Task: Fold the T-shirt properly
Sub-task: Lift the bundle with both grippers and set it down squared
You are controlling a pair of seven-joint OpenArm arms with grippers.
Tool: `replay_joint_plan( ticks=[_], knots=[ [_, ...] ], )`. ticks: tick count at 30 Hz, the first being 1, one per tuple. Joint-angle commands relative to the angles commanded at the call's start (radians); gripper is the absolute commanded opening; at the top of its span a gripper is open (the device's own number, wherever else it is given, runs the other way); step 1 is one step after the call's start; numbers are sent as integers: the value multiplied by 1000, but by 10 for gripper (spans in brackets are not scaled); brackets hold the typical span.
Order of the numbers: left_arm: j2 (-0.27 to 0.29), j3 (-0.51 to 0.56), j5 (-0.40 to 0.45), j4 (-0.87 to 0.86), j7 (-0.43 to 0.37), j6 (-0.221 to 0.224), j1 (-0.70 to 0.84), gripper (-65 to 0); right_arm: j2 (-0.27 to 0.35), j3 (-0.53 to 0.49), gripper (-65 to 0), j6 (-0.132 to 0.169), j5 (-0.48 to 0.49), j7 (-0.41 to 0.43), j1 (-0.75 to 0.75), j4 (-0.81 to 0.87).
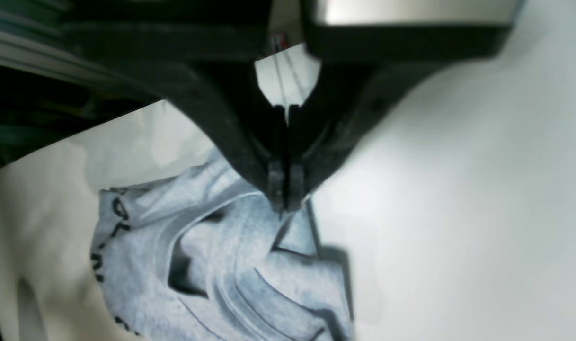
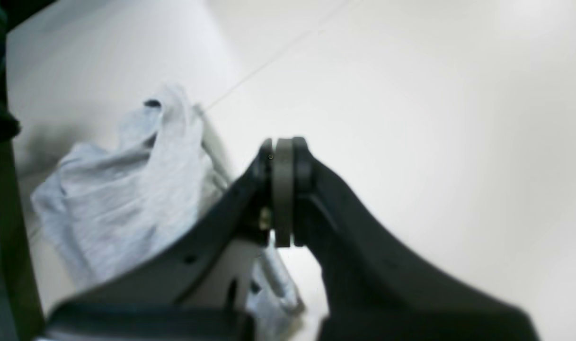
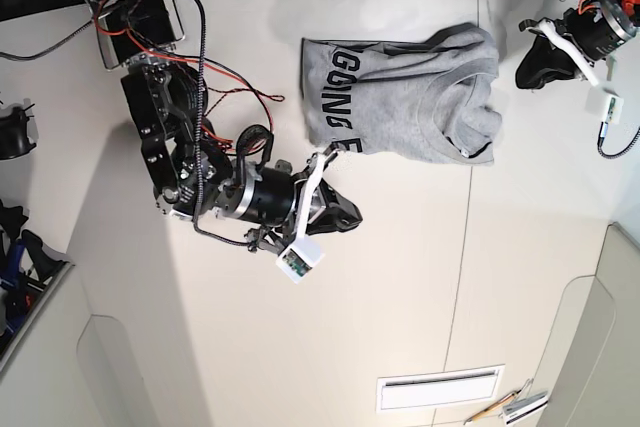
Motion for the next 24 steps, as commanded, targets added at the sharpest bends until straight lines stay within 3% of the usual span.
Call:
replay_joint_plan(
  ticks=[3, 8, 15, 24],
  knots=[
    [31, 0, 0, -34, 0, 0, 0, -650, -40, -3, -650, 26, 1, 0, 27, -112],
    [37, 32, 6, -105, -6, 0, 0, -650, -53, -11, -650, 29, -14, 23, 26, -204],
    [37, 133, 100, -218, -85, 0, -22, -650, -53, -11, -650, 30, -33, 56, 24, -304],
    [37, 137, 228, -312, -125, 0, -189, -650, -53, -69, -650, 36, -3, 37, 18, -339]
  ],
)
